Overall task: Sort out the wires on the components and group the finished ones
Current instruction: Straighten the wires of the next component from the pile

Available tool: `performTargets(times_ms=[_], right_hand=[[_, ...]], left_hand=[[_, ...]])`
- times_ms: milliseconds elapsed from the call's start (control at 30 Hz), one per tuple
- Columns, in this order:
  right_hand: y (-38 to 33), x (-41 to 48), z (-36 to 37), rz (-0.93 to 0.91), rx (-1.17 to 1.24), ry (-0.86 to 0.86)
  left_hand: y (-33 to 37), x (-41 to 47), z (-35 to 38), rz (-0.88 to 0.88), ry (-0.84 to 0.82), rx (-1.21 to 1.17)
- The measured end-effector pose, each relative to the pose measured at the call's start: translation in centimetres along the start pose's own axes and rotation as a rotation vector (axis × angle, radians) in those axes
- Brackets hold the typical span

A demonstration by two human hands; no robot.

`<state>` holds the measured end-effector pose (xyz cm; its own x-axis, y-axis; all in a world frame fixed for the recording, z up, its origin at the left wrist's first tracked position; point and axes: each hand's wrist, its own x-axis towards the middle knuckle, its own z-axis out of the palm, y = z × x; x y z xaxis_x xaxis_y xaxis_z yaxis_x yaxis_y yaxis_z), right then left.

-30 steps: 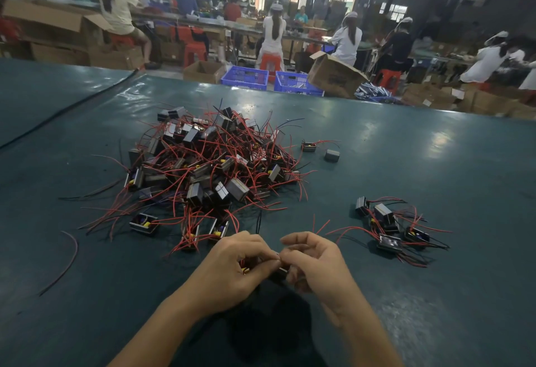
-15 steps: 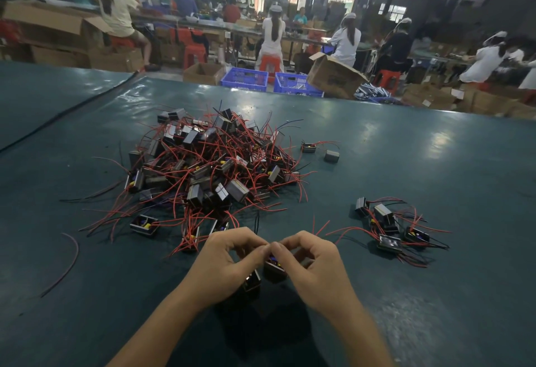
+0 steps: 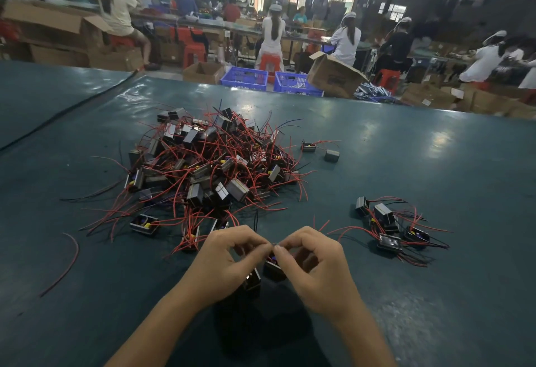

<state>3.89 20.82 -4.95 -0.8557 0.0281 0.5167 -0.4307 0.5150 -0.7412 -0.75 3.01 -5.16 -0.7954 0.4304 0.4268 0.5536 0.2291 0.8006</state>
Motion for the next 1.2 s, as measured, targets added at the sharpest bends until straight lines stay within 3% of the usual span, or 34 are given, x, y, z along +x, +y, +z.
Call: performTargets(times_ms=[133,400,600,833,1200], right_hand=[[-0.1,0.2,-0.3,-0.09,0.055,0.04],[0.0,0.2,-0.4,-0.06,0.173,-0.046],[-0.2,0.3,-0.5,-0.056,0.177,-0.052],[-0.2,0.1,-0.8,0.072,0.295,-0.125],[-0.8,0.1,-0.9,0.07,0.293,-0.149]], left_hand=[[0.1,0.0,-0.4,-0.095,-0.079,-0.124],[0.9,0.1,-0.5,-0.166,-0.135,-0.365],[1.0,0.0,-0.3,-0.188,-0.157,-0.393],[1.1,-0.1,-0.3,-0.202,-0.149,-0.478],[1.0,-0.2,-0.5,-0.18,-0.266,-0.481]])
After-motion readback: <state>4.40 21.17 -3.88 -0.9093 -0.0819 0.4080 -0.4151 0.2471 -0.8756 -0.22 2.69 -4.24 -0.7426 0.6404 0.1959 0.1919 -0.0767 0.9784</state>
